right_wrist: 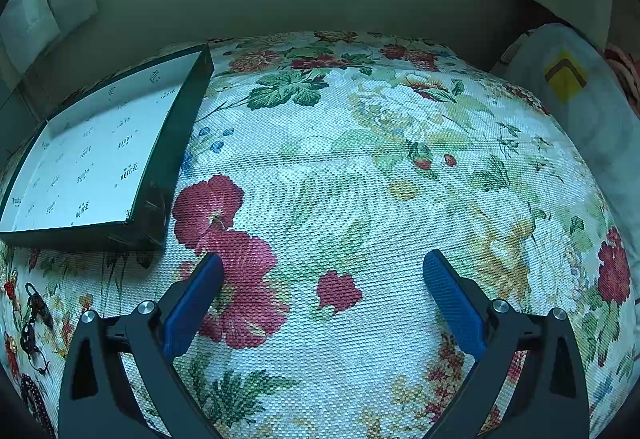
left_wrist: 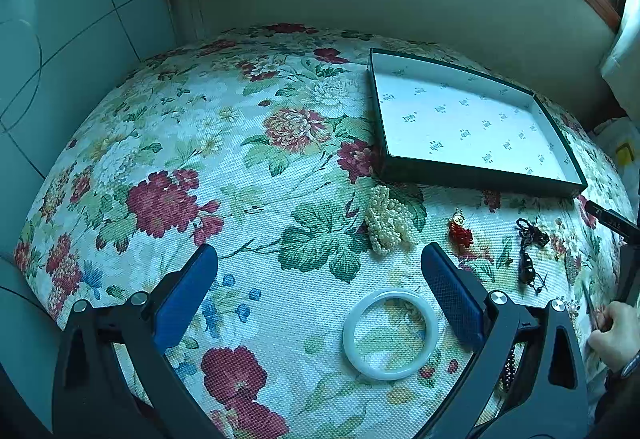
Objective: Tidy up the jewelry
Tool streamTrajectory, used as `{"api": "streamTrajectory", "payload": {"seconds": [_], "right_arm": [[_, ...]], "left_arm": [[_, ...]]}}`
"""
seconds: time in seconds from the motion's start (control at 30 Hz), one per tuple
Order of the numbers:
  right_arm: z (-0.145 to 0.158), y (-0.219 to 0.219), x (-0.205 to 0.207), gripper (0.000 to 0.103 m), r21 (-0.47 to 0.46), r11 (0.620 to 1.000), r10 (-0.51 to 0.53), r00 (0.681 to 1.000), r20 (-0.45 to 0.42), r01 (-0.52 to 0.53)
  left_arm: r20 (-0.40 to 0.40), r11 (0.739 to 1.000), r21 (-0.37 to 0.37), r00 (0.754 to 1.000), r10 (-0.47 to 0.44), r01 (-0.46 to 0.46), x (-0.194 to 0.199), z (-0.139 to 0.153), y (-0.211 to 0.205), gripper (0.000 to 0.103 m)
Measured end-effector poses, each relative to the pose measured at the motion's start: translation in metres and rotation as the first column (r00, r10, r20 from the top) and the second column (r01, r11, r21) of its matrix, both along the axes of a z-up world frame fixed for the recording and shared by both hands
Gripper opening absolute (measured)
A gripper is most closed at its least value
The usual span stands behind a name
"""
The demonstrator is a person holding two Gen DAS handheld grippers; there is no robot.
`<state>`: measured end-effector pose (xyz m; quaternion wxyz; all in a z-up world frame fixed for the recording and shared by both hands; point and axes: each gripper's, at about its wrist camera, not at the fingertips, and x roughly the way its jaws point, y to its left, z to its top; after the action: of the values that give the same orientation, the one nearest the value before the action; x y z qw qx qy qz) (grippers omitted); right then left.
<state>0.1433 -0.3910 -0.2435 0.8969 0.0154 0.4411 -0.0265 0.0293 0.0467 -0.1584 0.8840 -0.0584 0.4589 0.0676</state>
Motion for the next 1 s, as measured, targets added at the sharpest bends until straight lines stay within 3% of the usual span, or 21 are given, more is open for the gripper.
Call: {"api": "streamTrajectory", "payload": {"seconds": [0.4, 1.0], "right_arm": [[0.000, 0.000, 0.000, 0.099, 0.000, 1.000, 0.000, 1.000, 0.000, 0.000], [0.000, 0.000, 0.000, 0.099, 0.001, 1.000, 0.001, 1.000, 0.000, -0.001]], "left_arm": [[0.038, 1.000, -0.003, 0.999, -0.022, 0.022, -0.004, 0.015, -0.006, 0.101], [-0.025, 0.998, -0.019, 0.998, -0.060, 0.059, -0.004, -0.001, -0.021, 0.101]]}}
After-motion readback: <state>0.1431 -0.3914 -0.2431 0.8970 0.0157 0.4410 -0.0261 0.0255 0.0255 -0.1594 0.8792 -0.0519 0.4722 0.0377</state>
